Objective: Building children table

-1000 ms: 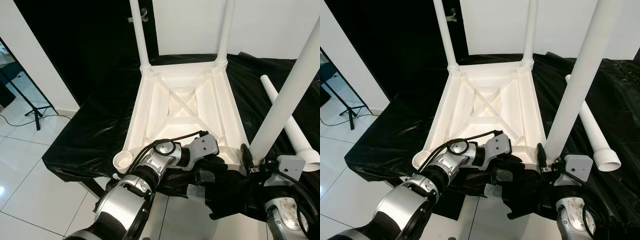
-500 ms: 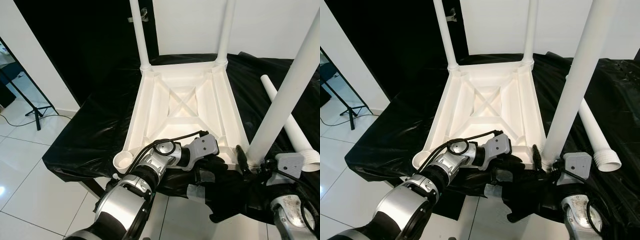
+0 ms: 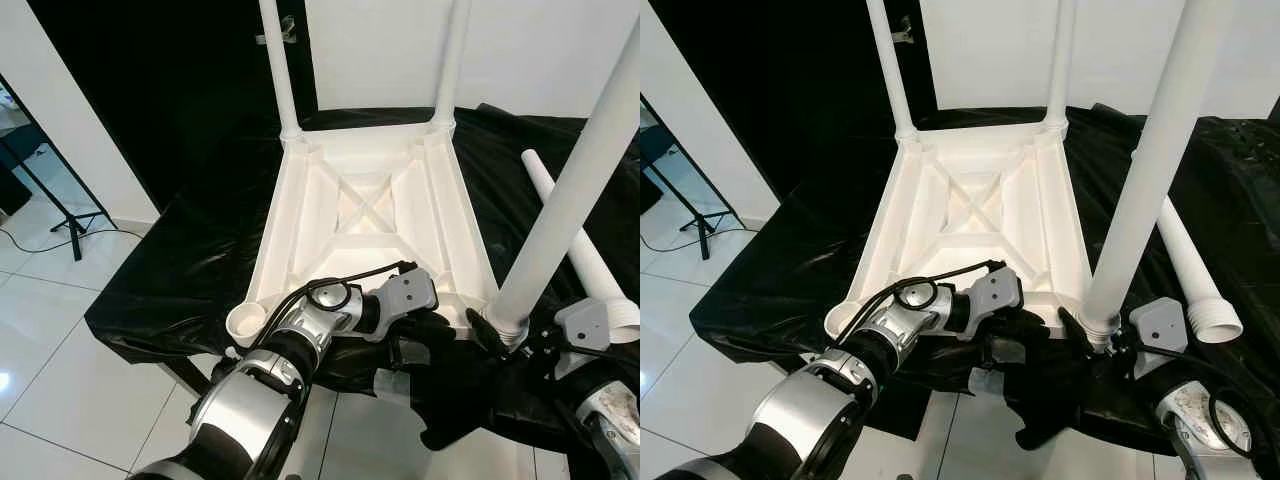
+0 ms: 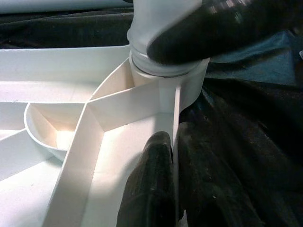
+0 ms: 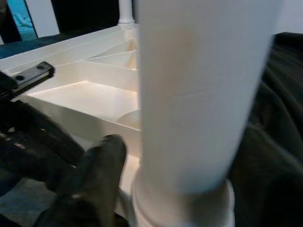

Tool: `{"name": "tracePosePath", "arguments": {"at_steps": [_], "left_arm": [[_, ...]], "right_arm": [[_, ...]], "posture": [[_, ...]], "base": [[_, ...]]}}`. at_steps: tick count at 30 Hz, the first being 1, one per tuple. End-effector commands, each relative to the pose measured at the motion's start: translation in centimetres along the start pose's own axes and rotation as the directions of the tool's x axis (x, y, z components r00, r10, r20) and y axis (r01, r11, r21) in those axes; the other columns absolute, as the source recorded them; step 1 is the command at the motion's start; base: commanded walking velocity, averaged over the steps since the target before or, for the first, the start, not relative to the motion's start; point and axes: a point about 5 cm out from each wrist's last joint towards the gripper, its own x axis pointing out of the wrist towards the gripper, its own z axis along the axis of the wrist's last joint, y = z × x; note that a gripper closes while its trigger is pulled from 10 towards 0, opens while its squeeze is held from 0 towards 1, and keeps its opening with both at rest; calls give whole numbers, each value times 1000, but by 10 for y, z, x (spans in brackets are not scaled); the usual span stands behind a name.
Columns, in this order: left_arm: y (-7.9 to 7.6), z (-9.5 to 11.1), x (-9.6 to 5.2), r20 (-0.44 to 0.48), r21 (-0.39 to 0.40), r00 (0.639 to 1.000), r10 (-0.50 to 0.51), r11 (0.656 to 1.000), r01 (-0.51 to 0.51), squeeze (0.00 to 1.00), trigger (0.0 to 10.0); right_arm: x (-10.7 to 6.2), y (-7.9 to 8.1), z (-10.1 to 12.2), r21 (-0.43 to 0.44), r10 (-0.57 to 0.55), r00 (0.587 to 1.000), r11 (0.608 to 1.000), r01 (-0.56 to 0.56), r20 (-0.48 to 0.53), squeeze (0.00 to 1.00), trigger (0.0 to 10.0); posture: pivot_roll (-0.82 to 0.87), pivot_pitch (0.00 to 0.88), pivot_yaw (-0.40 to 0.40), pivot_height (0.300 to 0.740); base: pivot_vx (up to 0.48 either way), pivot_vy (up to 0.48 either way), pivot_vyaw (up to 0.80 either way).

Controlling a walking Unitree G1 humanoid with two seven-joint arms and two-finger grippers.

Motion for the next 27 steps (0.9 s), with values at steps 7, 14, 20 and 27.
{"name": "tracePosePath", "arguments": {"at_steps": [7,14,20,27], "left_arm": [[-12,-39,0,-130,-132,982,136,979,-153,0,10000],[-12,-39,0,-128,-134,982,137,979,-154,0,10000],[-12,-40,0,-131,-136,982,136,979,-154,0,10000],[-11,-40,-1,-133,-133,982,138,979,-155,0,10000]], "right_arm": [[-3,18,-7,89,65,997,994,-62,-29,0,0],[-1,23,-9,157,-328,945,933,324,-1,0,0],[3,31,-6,159,-412,911,901,403,24,0,0],[8,32,-4,142,-390,921,913,382,26,0,9216]], "posture": [[1,0,83,740],[8,0,77,740],[11,0,80,740],[6,0,80,740]], "base": [[0,0,0],[0,0,0],[0,0,0],[0,0,0]]}}
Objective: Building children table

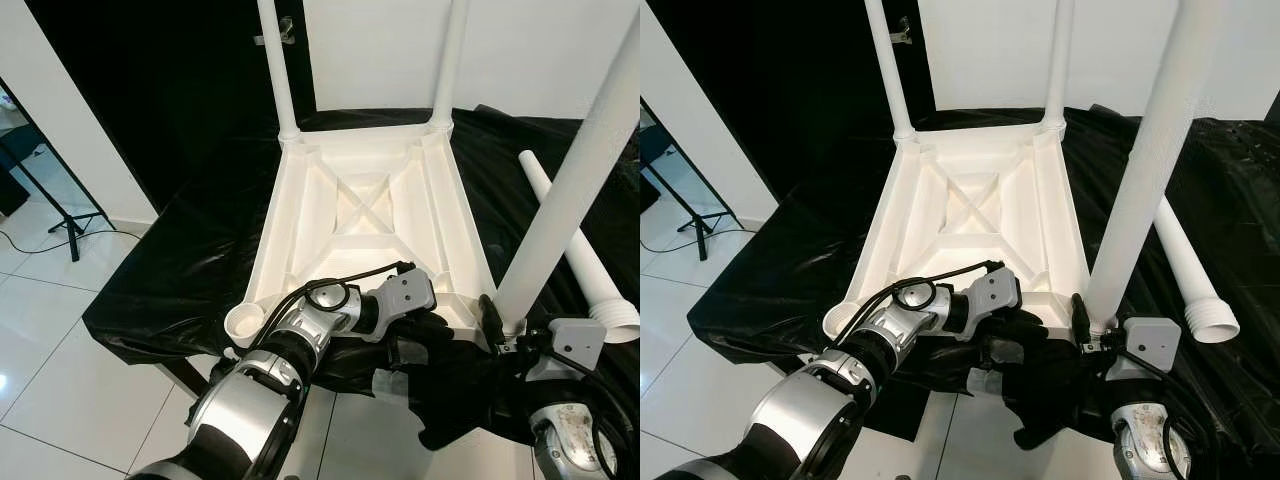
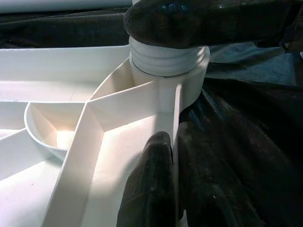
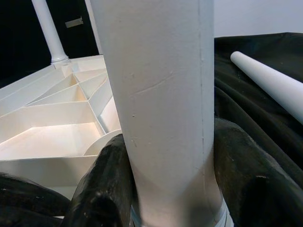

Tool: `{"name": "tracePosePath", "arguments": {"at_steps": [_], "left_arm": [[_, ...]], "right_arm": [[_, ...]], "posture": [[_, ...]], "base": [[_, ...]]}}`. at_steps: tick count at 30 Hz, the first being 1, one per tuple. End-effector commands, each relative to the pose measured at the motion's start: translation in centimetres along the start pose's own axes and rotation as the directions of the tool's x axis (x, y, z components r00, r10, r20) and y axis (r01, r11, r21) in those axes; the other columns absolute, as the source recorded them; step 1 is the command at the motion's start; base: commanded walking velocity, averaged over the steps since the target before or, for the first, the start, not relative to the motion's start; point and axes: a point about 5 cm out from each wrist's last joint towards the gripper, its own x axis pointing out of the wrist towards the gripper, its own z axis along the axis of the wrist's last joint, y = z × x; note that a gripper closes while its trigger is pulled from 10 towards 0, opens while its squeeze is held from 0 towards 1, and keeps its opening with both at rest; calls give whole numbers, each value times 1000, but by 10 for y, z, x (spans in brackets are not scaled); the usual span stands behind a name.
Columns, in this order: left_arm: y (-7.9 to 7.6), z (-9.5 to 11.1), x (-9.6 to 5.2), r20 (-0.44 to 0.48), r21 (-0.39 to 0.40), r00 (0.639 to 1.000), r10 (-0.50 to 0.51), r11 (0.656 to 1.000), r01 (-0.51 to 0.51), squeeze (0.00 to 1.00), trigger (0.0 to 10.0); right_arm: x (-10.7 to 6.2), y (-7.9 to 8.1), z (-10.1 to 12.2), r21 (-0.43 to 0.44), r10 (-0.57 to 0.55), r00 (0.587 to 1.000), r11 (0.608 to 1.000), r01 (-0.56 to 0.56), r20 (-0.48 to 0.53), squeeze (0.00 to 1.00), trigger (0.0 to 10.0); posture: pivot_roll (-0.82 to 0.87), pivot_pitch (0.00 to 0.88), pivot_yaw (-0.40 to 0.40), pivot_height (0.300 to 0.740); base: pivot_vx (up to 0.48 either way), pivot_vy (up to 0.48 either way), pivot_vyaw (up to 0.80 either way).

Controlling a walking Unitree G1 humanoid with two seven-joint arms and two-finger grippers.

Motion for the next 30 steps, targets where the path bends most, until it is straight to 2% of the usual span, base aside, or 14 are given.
{"name": "tracePosePath", "arguments": {"at_steps": [1,2,4,5,11,14,17,22,23,24,25,26,27,30], "left_arm": [[-12,-39,0,-132,-131,982,135,980,-152,0,10000],[-12,-39,0,-131,-131,982,135,980,-153,0,10000],[-12,-39,0,-130,-132,982,135,979,-153,0,10000],[-12,-39,1,-129,-133,983,134,979,-151,0,10000],[-13,-39,2,-128,-134,983,134,979,-151,0,10000],[-13,-39,2,-128,-135,983,134,979,-151,0,10000],[-14,-39,3,-128,-133,983,132,980,-149,0,10000],[-13,-39,3,-129,-131,983,132,980,-148,0,10000],[-13,-38,2,-129,-130,983,132,980,-149,0,10000],[-13,-38,2,-129,-130,983,132,980,-149,0,10000],[-13,-38,2,-129,-129,983,133,980,-149,0,10000],[-13,-38,2,-129,-129,983,133,980,-149,0,10000],[-12,-38,2,-129,-129,983,133,980,-150,0,10000],[-12,-38,2,-128,-128,983,132,981,-149,0,10000]], "right_arm": [[2,3,-3,-5,18,1000,1000,-19,-17,0,9216],[3,3,-3,2,39,999,999,-39,-18,1000,10000],[5,0,-2,-18,69,997,997,-69,-19,1000,10000],[9,-5,1,-73,122,992,990,-123,-17,0,10000],[11,-8,2,-112,164,986,980,-165,-18,0,10000],[13,-14,5,-128,240,970,962,-242,-35,0,10000],[12,-20,0,-145,370,919,910,-388,-134,0,10000],[9,-27,-5,-149,402,896,890,-431,-192,0,10000],[8,-29,-5,-144,421,884,880,-452,-204,0,8118],[8,-29,-5,-144,421,884,880,-452,-204,0,8118],[6,-31,-5,-135,444,871,869,-476,-211,0,3098],[6,-31,-5,-135,444,871,869,-476,-211,0,3098],[3,-31,-4,-127,478,851,851,-510,-215,0,0],[1,-31,-4,-122,497,838,839,-530,-223,0,0]], "posture": [[6,0,80,740],[5,0,80,740],[1,0,78,740],[-1,0,77,740],[-4,0,78,740],[-6,0,79,740],[-8,0,80,740],[-8,0,82,740],[-9,0,82,740],[-9,0,82,740],[-10,0,83,740],[-10,0,83,740],[-11,0,84,740],[-12,0,85,740]], "base": [[0,0,0],[0,0,0],[0,0,0],[0,0,0],[0,0,0],[0,0,0],[0,0,0],[0,0,0],[0,0,0],[0,0,0],[0,0,0],[0,0,0],[0,0,0],[0,0,0]]}}
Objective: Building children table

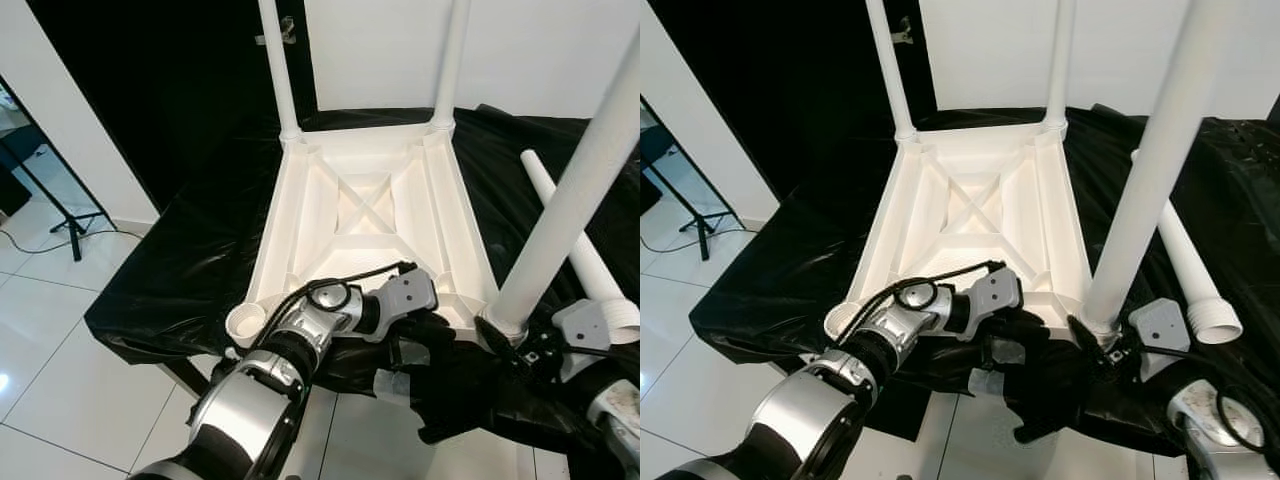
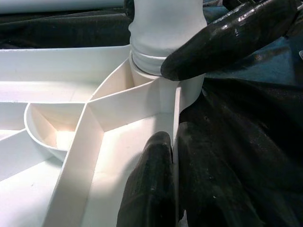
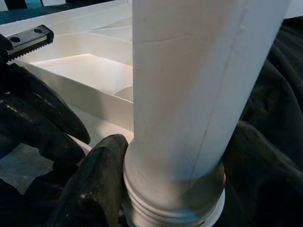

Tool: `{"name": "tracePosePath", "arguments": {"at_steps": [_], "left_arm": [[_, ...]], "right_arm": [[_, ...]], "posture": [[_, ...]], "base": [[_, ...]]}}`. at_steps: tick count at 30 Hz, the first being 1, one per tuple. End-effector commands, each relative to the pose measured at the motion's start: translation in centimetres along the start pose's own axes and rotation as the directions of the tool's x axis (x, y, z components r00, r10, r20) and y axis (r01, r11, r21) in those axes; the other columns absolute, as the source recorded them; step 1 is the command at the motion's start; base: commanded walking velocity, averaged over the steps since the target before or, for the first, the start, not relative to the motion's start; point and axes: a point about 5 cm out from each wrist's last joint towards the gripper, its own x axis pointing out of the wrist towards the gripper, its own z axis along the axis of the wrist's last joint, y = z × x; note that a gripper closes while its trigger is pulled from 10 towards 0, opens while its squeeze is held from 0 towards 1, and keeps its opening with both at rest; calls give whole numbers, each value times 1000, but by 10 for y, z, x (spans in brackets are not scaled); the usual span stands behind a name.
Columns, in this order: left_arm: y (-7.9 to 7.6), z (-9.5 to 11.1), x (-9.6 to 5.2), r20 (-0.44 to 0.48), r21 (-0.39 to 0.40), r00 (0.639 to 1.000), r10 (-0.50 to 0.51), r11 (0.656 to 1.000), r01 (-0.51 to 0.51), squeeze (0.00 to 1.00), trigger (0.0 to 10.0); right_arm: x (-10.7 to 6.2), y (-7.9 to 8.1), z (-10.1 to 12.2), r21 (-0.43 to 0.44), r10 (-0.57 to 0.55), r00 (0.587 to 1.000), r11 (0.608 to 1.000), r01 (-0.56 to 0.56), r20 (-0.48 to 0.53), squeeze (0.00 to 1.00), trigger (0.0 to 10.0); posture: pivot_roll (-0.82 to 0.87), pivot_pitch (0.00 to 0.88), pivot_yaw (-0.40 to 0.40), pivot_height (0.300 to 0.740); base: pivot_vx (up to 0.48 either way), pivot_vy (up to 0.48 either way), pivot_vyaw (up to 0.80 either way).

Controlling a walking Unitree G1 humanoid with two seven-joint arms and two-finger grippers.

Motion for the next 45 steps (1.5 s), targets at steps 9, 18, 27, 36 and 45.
{"name": "tracePosePath", "arguments": {"at_steps": [9,18,27,36,45], "left_arm": [[-13,-39,1,-130,-132,983,131,980,-148,0,10000],[-10,-40,-2,-135,-131,980,143,978,-161,0,10000],[-11,-42,-3,-139,-130,981,138,979,-156,0,10000],[-11,-40,-1,-135,-129,981,138,979,-155,0,10000],[-11,-37,2,-127,-131,982,141,979,-157,0,10000]], "right_arm": [[-7,16,-12,55,118,991,992,-114,-62,0,0],[-4,37,-16,250,-412,910,878,409,-42,0,0],[-11,37,-15,230,-535,844,816,530,-45,0,0],[2,39,-2,172,-388,920,911,374,56,1000,10000],[0,2,8,4,-123,989,992,123,83,0,10000]], "posture": [[-10,0,85,740],[8,0,81,740],[9,0,85,740],[-5,0,84,740],[-15,0,74,740]], "base": [[0,0,0],[0,0,0],[0,0,0],[0,0,0],[0,0,0]]}}
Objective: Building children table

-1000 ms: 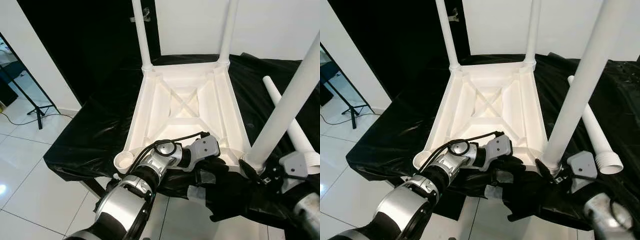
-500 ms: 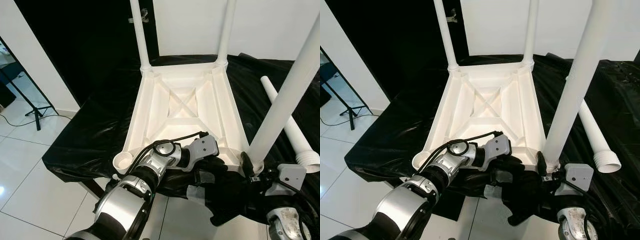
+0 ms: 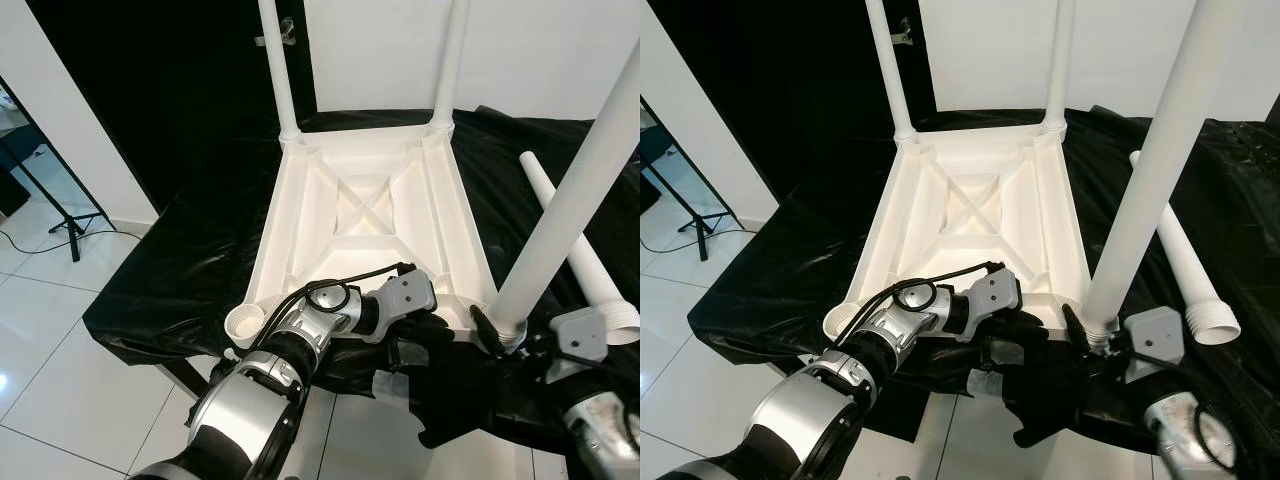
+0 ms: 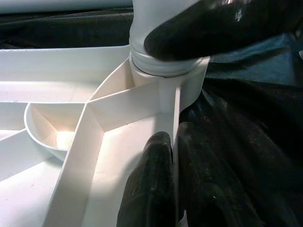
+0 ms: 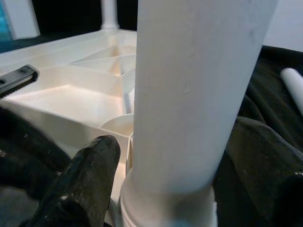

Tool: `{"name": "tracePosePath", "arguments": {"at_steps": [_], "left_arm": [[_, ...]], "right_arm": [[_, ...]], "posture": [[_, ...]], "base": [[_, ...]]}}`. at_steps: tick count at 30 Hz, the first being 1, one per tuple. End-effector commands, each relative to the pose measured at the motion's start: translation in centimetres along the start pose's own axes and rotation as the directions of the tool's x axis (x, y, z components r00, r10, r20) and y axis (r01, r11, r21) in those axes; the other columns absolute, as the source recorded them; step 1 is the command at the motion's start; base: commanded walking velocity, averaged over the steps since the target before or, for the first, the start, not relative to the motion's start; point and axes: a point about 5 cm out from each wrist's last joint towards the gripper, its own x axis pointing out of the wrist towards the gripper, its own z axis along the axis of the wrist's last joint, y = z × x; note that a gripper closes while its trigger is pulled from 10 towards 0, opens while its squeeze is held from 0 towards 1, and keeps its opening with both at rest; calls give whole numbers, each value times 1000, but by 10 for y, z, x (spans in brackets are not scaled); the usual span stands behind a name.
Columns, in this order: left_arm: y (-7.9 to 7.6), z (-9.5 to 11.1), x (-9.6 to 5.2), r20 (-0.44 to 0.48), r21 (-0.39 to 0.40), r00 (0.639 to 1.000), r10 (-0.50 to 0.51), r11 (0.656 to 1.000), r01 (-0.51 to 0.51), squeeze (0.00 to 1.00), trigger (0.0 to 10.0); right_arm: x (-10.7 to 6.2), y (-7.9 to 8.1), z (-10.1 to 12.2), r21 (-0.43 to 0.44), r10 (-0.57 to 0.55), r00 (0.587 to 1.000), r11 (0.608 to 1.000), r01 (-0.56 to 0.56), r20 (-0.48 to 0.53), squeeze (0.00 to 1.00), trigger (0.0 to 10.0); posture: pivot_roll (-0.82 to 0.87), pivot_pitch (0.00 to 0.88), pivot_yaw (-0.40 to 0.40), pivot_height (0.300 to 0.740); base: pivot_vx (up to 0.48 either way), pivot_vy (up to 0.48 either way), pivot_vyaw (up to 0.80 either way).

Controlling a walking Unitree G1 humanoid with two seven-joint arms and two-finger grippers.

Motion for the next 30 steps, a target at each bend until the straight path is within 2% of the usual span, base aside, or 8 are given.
{"name": "tracePosePath", "arguments": {"at_steps": [1,5,6,8,14,22,26,30], "left_arm": [[-11,-37,2,-125,-131,982,142,979,-158,0,10000],[-11,-37,2,-124,-131,982,144,978,-160,0,10000],[-11,-36,2,-123,-131,982,145,978,-161,0,10000],[-11,-36,2,-123,-131,982,145,978,-161,0,10000],[-10,-36,2,-121,-132,982,147,978,-163,0,10000],[-10,-36,2,-123,-130,982,146,978,-162,0,10000],[-8,-36,0,-122,-130,981,153,977,-169,0,10000],[-8,-37,-1,-124,-131,980,155,977,-171,0,10000]], "right_arm": [[-1,-3,-2,4,49,999,999,-49,-22,0,10000],[-2,-6,-2,11,86,996,996,-85,-28,0,10000],[-3,-6,-2,17,116,993,993,-115,-33,0,1255],[-5,-4,-4,25,161,986,987,-160,-46,0,0],[-14,4,-12,116,284,954,955,-273,-92,0,0],[-13,17,-15,204,201,977,961,-184,-68,0,0],[-7,29,-15,232,-199,978,951,206,-56,0,0],[-9,30,-15,225,-297,953,926,304,-67,0,0]], "posture": [[-15,0,74,740],[-16,0,74,740],[-16,0,73,740],[-16,0,73,740],[-15,0,74,740],[-9,0,74,740],[3,0,70,740],[6,0,72,740]], "base": [[0,0,0],[0,0,0],[0,0,0],[0,0,0],[0,0,0],[0,0,0],[0,0,0],[0,0,0]]}}
